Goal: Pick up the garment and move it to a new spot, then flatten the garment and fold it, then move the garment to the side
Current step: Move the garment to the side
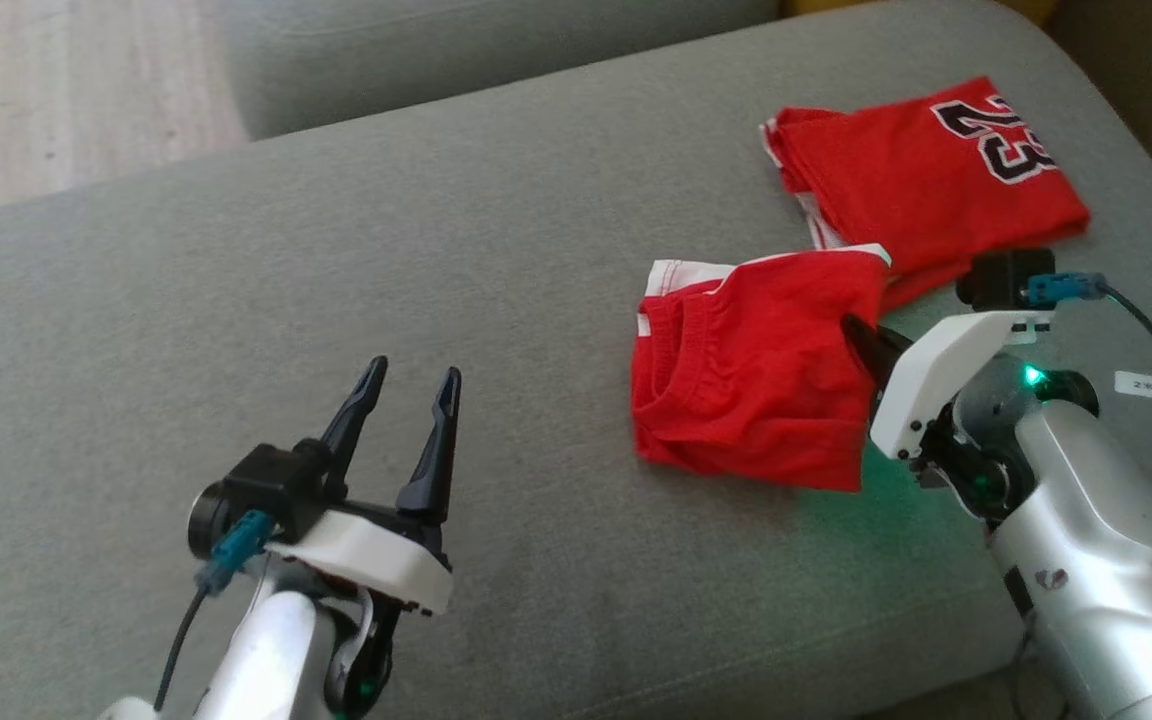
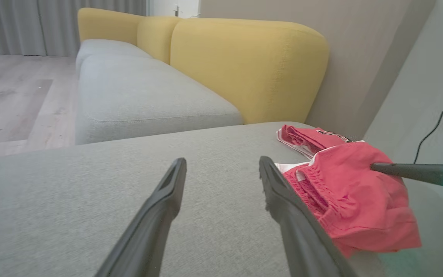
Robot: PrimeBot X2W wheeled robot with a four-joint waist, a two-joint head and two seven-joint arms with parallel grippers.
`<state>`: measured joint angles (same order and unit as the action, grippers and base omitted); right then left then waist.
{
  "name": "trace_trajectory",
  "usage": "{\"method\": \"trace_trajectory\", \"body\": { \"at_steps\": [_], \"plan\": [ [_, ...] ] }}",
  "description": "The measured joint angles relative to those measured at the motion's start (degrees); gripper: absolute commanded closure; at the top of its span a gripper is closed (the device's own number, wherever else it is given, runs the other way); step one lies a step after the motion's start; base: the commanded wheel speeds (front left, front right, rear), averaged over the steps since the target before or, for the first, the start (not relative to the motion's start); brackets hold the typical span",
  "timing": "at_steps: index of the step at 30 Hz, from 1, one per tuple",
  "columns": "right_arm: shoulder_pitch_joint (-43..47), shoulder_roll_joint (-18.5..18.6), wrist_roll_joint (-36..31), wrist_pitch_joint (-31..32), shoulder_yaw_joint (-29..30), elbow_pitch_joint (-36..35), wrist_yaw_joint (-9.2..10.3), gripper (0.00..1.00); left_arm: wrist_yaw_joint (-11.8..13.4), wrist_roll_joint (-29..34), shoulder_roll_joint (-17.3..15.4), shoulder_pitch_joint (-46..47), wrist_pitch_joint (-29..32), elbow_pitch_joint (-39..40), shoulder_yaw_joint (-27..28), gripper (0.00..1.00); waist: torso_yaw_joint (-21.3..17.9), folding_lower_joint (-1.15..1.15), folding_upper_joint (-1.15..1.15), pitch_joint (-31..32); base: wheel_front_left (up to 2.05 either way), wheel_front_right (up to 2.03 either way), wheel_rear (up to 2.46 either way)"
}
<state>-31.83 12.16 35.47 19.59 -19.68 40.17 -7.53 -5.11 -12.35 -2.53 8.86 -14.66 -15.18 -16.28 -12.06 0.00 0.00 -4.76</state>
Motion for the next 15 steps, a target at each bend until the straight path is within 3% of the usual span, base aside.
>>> {"method": "trace_trajectory", "body": {
  "at_steps": [8,15],
  "plan": [
    [0.3,0.4,0.0,0.3,-0.2,-2.7,0.00,1.00,0.0,0.1,0.0,1.2,0.0,-0.4,-0.2,0.00,-1.1,0.00,0.00,-2.3,0.00,0.00,0.00],
    [-6.7,6.1,0.0,3.9,-3.4,-4.9,0.00,1.00,-0.6,1.2,-0.2,3.5,0.0,-0.7,0.0,0.00,0.8,0.00,0.00,-6.2,0.00,0.00,0.00]
  ]
}}
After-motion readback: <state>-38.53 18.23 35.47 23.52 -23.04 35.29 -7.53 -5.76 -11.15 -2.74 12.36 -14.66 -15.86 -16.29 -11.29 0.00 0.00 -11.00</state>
